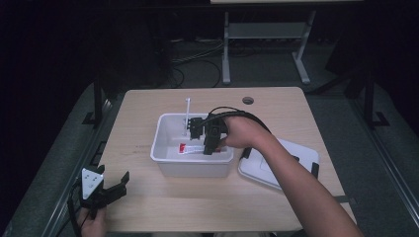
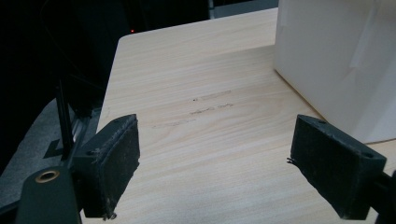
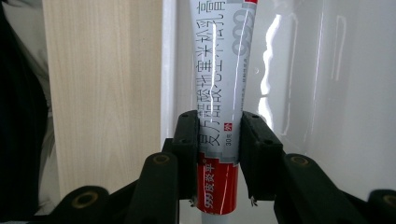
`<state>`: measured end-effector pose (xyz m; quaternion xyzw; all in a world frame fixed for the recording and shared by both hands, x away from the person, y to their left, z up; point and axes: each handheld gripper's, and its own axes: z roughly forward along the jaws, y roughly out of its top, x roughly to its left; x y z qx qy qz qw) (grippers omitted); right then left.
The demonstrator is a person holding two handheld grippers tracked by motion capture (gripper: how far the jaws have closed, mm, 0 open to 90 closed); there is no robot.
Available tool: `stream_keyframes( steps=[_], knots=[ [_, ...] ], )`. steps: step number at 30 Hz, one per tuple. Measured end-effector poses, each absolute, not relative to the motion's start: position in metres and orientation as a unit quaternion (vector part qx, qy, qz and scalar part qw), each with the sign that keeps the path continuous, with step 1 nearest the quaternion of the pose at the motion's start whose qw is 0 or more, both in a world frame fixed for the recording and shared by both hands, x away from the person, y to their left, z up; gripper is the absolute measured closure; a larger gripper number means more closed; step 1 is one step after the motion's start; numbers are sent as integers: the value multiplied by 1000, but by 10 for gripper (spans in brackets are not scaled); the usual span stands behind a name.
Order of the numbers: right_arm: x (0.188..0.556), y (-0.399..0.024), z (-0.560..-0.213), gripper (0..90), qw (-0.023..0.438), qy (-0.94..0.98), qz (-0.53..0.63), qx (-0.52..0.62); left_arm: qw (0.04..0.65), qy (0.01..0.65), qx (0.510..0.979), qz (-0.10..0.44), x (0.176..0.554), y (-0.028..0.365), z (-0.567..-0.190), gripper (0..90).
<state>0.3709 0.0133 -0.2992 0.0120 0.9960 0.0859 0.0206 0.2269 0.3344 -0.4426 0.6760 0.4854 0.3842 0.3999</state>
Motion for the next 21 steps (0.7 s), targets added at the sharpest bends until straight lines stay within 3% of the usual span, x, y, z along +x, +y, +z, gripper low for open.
stream_keyframes(
  steps=[21],
  knots=[
    [382,17,-332,691,-3,997,76,25,402,486,674,384,227,335,-443,151]
  ],
)
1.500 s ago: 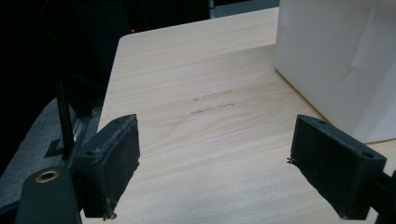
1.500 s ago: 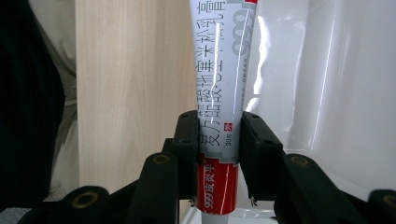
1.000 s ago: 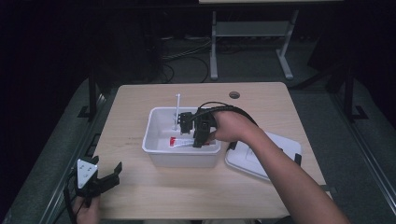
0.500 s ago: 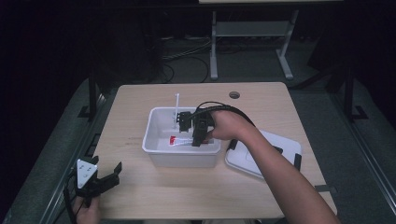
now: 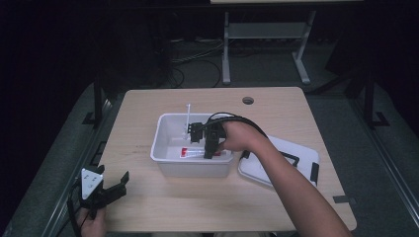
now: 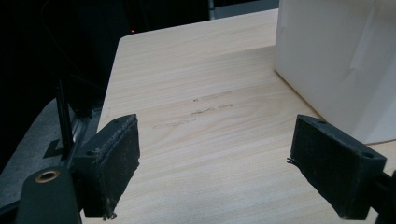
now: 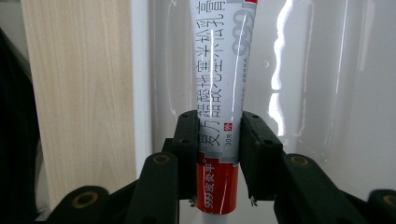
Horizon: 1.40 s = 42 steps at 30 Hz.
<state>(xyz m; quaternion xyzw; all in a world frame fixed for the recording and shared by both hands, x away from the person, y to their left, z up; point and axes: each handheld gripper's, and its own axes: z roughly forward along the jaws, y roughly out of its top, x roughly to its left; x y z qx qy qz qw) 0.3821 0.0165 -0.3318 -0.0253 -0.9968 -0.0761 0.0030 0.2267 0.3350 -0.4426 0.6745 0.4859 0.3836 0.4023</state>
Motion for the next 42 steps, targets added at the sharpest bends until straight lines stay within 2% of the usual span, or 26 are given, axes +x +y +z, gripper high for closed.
stream_keyframes(
  steps=[24,42],
  knots=[
    [391,15,-362,690,25,-997,-68,-41,402,486,675,384,226,334,-442,150],
    [392,13,-358,645,21,-996,-77,-49,403,486,674,384,227,334,-442,150]
  ],
)
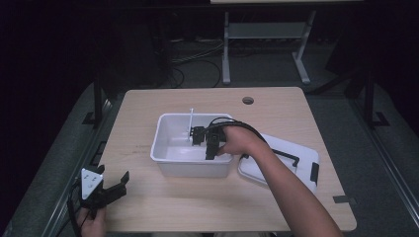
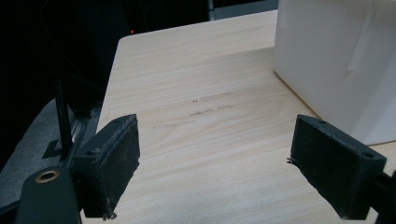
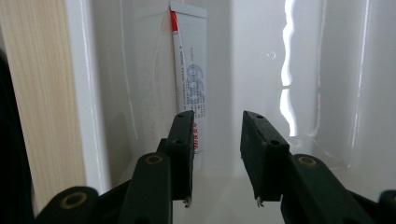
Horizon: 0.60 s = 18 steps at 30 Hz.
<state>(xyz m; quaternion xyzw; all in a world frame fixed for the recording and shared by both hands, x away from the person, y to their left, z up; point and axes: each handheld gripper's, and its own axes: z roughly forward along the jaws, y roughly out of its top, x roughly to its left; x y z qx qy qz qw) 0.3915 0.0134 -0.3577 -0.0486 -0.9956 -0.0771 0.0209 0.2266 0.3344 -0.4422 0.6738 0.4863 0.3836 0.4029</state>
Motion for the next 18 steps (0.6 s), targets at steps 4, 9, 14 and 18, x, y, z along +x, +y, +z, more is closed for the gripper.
stream_keyframes(
  steps=[4,9,14,18],
  knots=[
    [391,10,-351,644,19,-995,-84,-53,402,485,675,383,227,334,-442,150],
    [392,4,-344,635,14,-995,-86,-56,403,485,675,383,227,333,-443,150],
    [392,2,-333,624,6,-995,-88,-54,403,485,675,383,227,333,-443,150],
    [390,2,-324,614,3,-995,-89,-53,403,485,675,384,227,333,-443,150]
  ],
)
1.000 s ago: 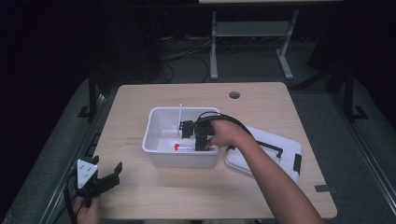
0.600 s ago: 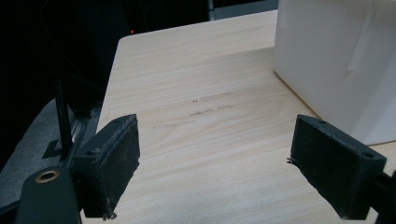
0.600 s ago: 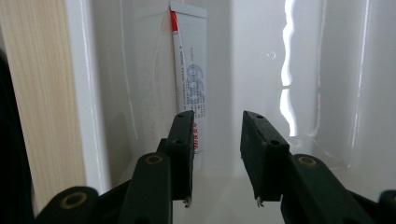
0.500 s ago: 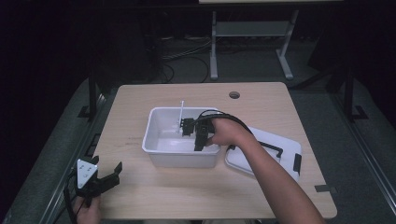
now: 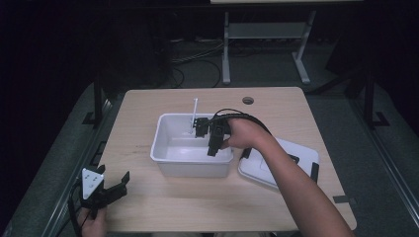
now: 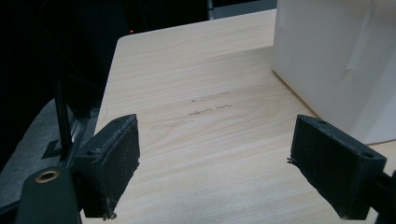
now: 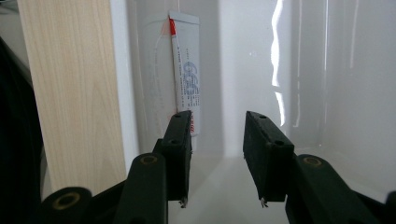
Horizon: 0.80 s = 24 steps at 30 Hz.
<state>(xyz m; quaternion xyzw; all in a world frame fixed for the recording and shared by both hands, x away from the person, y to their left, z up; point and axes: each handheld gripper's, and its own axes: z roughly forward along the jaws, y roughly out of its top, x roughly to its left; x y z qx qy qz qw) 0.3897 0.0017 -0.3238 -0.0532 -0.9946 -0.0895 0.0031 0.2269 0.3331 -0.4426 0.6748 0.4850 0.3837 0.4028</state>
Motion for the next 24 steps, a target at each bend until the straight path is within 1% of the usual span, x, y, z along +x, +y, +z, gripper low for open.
stream_keyframes(
  steps=[12,24],
  knots=[
    [386,-15,-302,569,-10,-993,-97,-67,400,483,679,383,227,332,-443,150],
    [384,-48,-285,472,-28,-989,-106,-95,400,482,679,383,227,332,-443,150]
  ],
)
